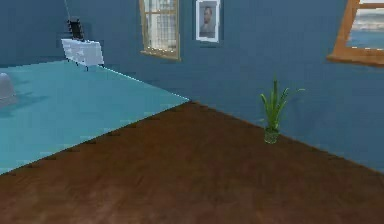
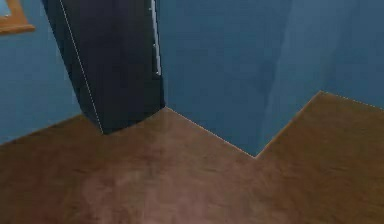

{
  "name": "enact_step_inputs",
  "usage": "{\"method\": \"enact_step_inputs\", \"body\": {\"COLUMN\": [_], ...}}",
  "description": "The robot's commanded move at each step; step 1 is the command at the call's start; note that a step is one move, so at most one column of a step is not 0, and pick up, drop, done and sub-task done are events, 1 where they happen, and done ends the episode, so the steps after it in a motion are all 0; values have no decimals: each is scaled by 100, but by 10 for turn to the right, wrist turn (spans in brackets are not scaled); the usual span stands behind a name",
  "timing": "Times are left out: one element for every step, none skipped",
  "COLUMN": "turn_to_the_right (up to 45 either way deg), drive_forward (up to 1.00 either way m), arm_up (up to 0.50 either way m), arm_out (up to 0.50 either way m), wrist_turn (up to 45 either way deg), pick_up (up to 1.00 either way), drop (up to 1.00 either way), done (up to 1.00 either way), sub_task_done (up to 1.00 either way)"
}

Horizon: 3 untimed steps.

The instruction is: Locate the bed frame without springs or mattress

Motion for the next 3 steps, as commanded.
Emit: {"method": "enact_step_inputs", "body": {"turn_to_the_right": [-390,-30,0], "drive_forward": [0,0,50], "arm_up": [0,0,0], "arm_out": [0,0,0], "wrist_turn": [0,0,0], "pick_up": [0,0,0], "drop": [0,0,0], "done": [0,0,0], "sub_task_done": [0,0,0]}}
